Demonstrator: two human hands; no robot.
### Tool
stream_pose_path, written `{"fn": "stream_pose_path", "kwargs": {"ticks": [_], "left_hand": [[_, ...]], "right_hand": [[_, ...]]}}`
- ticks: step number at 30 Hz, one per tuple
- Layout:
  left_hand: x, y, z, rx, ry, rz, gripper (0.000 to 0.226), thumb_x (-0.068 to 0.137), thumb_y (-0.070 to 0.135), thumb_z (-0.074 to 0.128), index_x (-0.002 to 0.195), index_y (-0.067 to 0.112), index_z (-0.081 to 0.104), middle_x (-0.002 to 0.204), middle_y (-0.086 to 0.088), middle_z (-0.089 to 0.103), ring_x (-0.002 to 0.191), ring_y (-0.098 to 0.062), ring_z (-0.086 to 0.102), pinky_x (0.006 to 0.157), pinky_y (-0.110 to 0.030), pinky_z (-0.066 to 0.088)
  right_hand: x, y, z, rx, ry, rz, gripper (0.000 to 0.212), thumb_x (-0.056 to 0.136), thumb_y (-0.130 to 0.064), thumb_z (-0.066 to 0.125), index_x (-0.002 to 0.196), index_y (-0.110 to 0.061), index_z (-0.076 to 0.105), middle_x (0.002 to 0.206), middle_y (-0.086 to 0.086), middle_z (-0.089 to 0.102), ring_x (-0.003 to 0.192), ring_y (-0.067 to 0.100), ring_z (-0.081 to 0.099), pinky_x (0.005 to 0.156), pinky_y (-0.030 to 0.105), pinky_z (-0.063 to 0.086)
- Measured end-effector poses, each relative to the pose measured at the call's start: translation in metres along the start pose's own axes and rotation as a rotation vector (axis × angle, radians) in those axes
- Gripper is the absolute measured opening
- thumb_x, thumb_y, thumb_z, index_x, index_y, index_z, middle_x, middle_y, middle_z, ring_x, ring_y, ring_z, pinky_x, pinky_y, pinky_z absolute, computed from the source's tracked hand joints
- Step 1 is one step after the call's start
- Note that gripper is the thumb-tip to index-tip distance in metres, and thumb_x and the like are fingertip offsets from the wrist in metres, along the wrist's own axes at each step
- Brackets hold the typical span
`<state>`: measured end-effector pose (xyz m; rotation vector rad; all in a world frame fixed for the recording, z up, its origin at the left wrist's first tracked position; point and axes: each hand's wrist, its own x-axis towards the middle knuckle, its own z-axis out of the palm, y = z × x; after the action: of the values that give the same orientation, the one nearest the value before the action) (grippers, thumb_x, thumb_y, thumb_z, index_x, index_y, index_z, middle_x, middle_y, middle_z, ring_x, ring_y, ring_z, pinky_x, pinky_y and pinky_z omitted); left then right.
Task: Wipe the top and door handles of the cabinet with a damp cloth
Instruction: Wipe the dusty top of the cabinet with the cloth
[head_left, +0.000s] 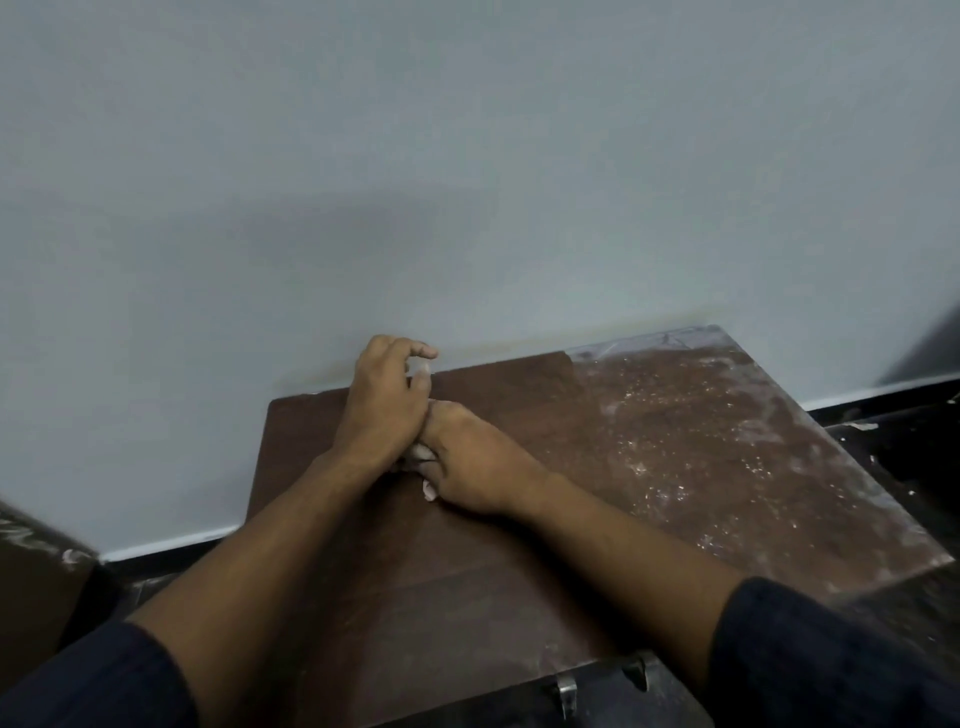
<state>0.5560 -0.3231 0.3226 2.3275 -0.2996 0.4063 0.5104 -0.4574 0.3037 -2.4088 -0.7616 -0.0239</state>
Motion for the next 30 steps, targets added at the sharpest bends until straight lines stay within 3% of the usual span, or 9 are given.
{"fn": "stream_pose_path", "kwargs": {"ticks": [3, 6, 12, 16, 18, 21, 25, 27, 30], "left_hand": [[-0.007, 0.004, -0.002, -0.006, -0.044, 0.018, 0.018, 0.093, 0.016, 0.054, 0.104, 0.027, 0.064, 0.108, 0.009, 0.056, 0.092, 0.003, 0.053, 0.083, -0.008, 0.038], [-0.017, 0.009, -0.005, -0.028, -0.104, 0.021, 0.018, 0.092, 0.016, 0.057, 0.102, 0.029, 0.066, 0.105, 0.012, 0.06, 0.092, -0.002, 0.055, 0.085, -0.021, 0.043], [-0.033, 0.031, 0.009, -0.006, -0.142, 0.079, 0.019, 0.09, 0.012, 0.059, 0.101, 0.022, 0.07, 0.102, 0.007, 0.06, 0.096, -0.01, 0.054, 0.086, -0.028, 0.044], [-0.047, 0.055, 0.027, -0.018, -0.253, 0.159, 0.019, 0.089, 0.015, 0.061, 0.097, 0.03, 0.069, 0.104, 0.009, 0.06, 0.103, -0.011, 0.052, 0.091, -0.031, 0.044], [-0.056, 0.068, 0.036, -0.008, -0.291, 0.188, 0.018, 0.089, 0.016, 0.06, 0.099, 0.029, 0.069, 0.103, 0.009, 0.061, 0.101, -0.01, 0.051, 0.091, -0.031, 0.044], [-0.07, 0.085, 0.045, 0.009, -0.315, 0.196, 0.019, 0.09, 0.018, 0.058, 0.102, 0.028, 0.069, 0.101, 0.009, 0.062, 0.098, -0.012, 0.051, 0.091, -0.034, 0.044], [-0.083, 0.097, 0.051, -0.006, -0.296, 0.171, 0.016, 0.093, 0.023, 0.056, 0.103, 0.028, 0.067, 0.102, 0.012, 0.06, 0.1, -0.009, 0.05, 0.091, -0.032, 0.044], [-0.088, 0.101, 0.053, -0.009, -0.299, 0.18, 0.016, 0.092, 0.022, 0.058, 0.104, 0.029, 0.066, 0.102, 0.014, 0.059, 0.1, -0.007, 0.05, 0.091, -0.031, 0.044], [-0.092, 0.108, 0.054, 0.016, -0.309, 0.208, 0.017, 0.091, 0.022, 0.06, 0.105, 0.029, 0.066, 0.104, 0.013, 0.06, 0.102, -0.008, 0.05, 0.092, -0.031, 0.043]], "right_hand": [[0.018, 0.032, -0.027, -0.085, 0.059, 0.118, 0.031, 0.079, -0.009, 0.075, 0.109, -0.013, 0.069, 0.116, 0.008, 0.069, 0.105, 0.019, 0.063, 0.098, 0.032, 0.05], [0.017, 0.047, -0.041, -0.169, 0.141, 0.255, 0.03, 0.091, -0.016, 0.068, 0.12, -0.007, 0.067, 0.129, 0.013, 0.065, 0.125, 0.03, 0.054, 0.109, 0.036, 0.038], [-0.097, -0.011, -0.015, -0.092, 0.074, 0.067, 0.031, 0.091, -0.018, 0.064, 0.122, -0.016, 0.066, 0.125, 0.006, 0.06, 0.12, 0.023, 0.05, 0.113, 0.035, 0.038], [-0.176, -0.021, -0.009, -0.063, 0.035, 0.082, 0.053, 0.09, -0.024, 0.052, 0.143, -0.021, 0.046, 0.152, 0.006, 0.045, 0.147, 0.02, 0.029, 0.127, 0.024, 0.014], [-0.17, -0.005, -0.026, -0.087, 0.076, 0.17, 0.047, 0.096, -0.019, 0.057, 0.143, -0.019, 0.05, 0.153, 0.007, 0.045, 0.148, 0.024, 0.031, 0.126, 0.036, 0.023], [-0.147, 0.004, -0.047, -0.124, 0.177, 0.273, 0.037, 0.101, -0.019, 0.056, 0.136, -0.011, 0.056, 0.145, 0.01, 0.051, 0.14, 0.027, 0.04, 0.123, 0.039, 0.026], [-0.184, -0.023, -0.024, -0.167, 0.153, 0.143, 0.036, 0.083, -0.008, 0.07, 0.118, -0.015, 0.062, 0.127, 0.01, 0.058, 0.125, 0.029, 0.049, 0.121, 0.038, 0.033], [-0.214, -0.023, -0.023, -0.115, 0.139, 0.136, 0.057, 0.079, -0.011, 0.07, 0.133, -0.02, 0.053, 0.139, 0.004, 0.052, 0.138, 0.023, 0.041, 0.125, 0.027, 0.022], [-0.226, 0.012, -0.046, -0.097, 0.201, 0.305, 0.053, 0.091, -0.011, 0.063, 0.142, -0.021, 0.051, 0.15, 0.003, 0.048, 0.146, 0.02, 0.034, 0.125, 0.03, 0.024]]}}
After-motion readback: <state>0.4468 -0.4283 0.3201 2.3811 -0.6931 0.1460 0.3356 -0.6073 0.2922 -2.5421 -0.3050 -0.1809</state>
